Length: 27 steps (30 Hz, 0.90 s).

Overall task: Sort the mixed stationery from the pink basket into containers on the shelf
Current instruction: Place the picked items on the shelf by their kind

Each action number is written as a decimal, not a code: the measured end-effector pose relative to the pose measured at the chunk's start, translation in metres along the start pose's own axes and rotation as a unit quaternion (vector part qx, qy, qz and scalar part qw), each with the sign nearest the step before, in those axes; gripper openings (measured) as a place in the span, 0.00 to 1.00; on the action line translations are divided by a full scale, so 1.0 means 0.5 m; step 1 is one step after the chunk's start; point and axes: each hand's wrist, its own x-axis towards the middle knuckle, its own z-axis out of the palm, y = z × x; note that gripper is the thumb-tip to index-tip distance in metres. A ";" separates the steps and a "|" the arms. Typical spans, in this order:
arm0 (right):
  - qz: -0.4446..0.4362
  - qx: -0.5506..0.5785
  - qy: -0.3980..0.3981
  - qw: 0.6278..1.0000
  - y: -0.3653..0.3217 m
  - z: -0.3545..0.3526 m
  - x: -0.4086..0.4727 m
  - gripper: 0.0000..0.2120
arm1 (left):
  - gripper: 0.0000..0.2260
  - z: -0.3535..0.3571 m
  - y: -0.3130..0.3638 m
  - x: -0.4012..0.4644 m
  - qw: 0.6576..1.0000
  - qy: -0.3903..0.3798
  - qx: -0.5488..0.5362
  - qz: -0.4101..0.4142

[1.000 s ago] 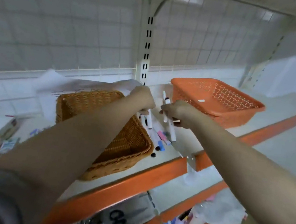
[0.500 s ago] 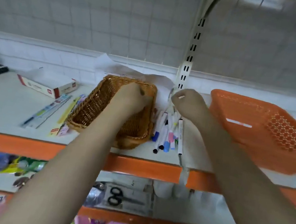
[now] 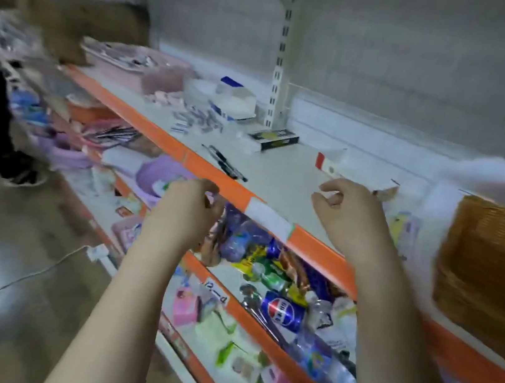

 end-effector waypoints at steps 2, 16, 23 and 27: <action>-0.001 0.020 0.002 1.000 -0.068 0.106 0.026 0.14 | 0.13 -0.042 -0.120 0.039 1.000 0.000 0.018 -0.008; -0.021 0.034 -0.037 0.999 -0.455 0.545 0.343 0.16 | 0.15 -0.256 -0.603 0.436 0.998 0.026 0.031 -0.050; -0.034 0.056 0.000 0.998 -0.590 0.714 0.642 0.14 | 0.14 -0.291 -0.729 0.743 0.998 0.042 0.044 -0.008; -0.033 0.066 0.019 0.997 -0.671 0.780 0.791 0.14 | 0.14 -0.342 -0.777 0.921 0.998 0.039 0.044 0.011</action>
